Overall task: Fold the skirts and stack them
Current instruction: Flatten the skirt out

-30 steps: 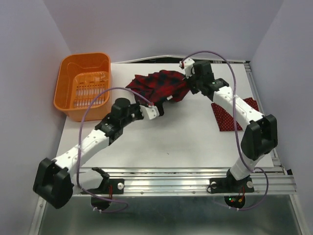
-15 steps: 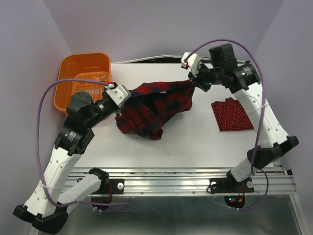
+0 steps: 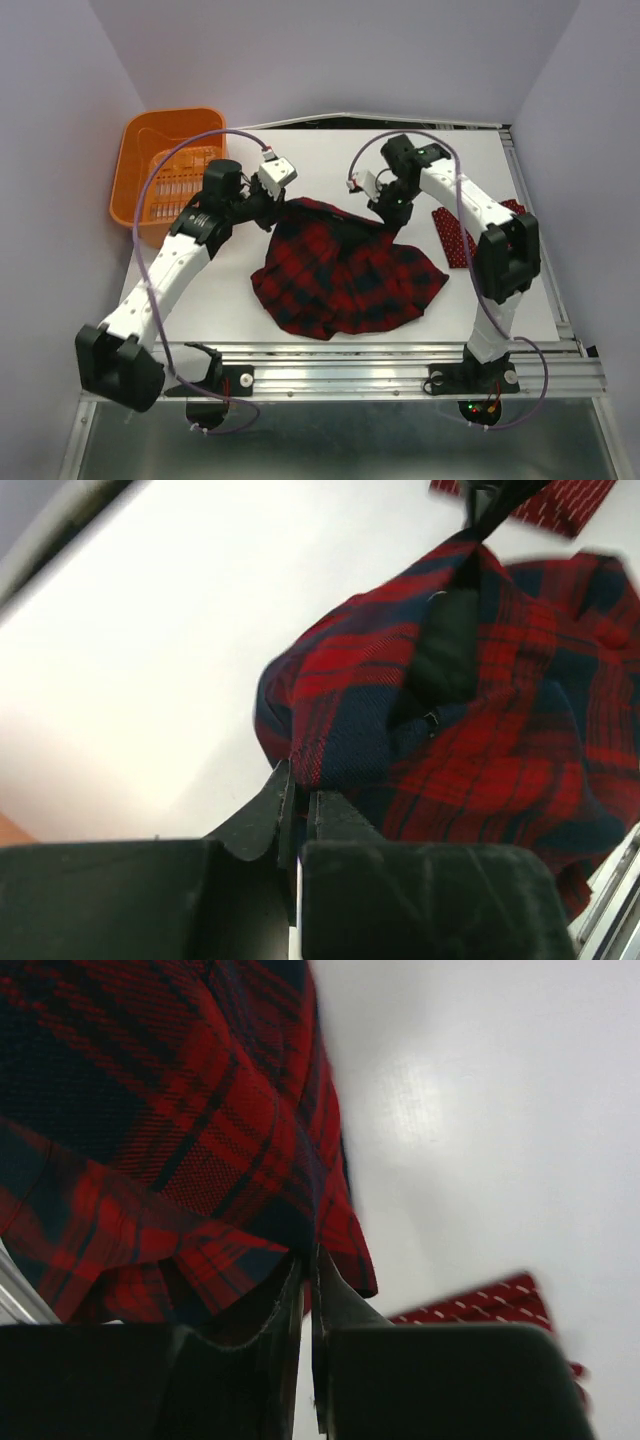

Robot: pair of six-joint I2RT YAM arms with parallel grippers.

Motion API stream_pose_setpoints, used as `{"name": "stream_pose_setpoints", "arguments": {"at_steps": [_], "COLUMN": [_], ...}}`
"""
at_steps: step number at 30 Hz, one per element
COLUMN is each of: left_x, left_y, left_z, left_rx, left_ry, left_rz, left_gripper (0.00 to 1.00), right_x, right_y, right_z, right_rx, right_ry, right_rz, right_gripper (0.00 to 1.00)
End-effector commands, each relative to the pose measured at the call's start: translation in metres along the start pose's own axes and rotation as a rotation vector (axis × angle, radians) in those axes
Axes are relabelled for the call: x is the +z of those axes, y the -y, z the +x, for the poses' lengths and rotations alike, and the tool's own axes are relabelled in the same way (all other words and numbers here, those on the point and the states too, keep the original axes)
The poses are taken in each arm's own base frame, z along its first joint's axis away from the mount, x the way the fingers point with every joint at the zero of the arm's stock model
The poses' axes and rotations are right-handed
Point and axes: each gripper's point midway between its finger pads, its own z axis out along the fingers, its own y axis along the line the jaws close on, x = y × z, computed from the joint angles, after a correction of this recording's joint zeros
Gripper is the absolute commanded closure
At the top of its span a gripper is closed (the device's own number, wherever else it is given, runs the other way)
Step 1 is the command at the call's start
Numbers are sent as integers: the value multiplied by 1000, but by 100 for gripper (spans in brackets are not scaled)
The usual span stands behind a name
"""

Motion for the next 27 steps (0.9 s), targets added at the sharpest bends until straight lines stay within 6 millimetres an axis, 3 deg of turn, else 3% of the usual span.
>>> {"name": "stream_pose_setpoints", "arguments": {"at_steps": [1,4,8,12,13,14,15,18,21,24,27], "left_x": [20,18,6,-5,-7,-9,-13,-15,-11,-6,12], "left_y": [-24,-39,-40,-41,-43,-45,-44,-43,-42,-37,-23], "left_z": [46,63,73,86,84,81,74,54,40,42,44], "left_rx": [-94,-65,40,101,115,151,179,232,242,265,360], "left_ry": [-106,-179,-238,-327,-329,-327,-319,-266,-252,-294,-344], "left_rz": [11,20,96,146,143,149,152,167,179,228,251], "left_gripper": [100,100,94,74,70,66,52,36,32,27,27], "right_x": [30,34,27,18,15,10,8,9,12,11,8], "right_y": [-4,-3,-4,-1,0,3,5,17,32,42,35], "right_z": [15,15,12,4,1,-6,-9,-17,-23,-23,-12], "right_rx": [51,67,77,109,118,127,154,191,223,301,426], "right_ry": [-33,-38,-15,21,29,47,57,68,73,77,81], "right_rz": [-57,-61,-39,-3,2,18,27,64,110,121,65], "right_gripper": [99,99,99,98,94,83,49,32,33,34,34]}}
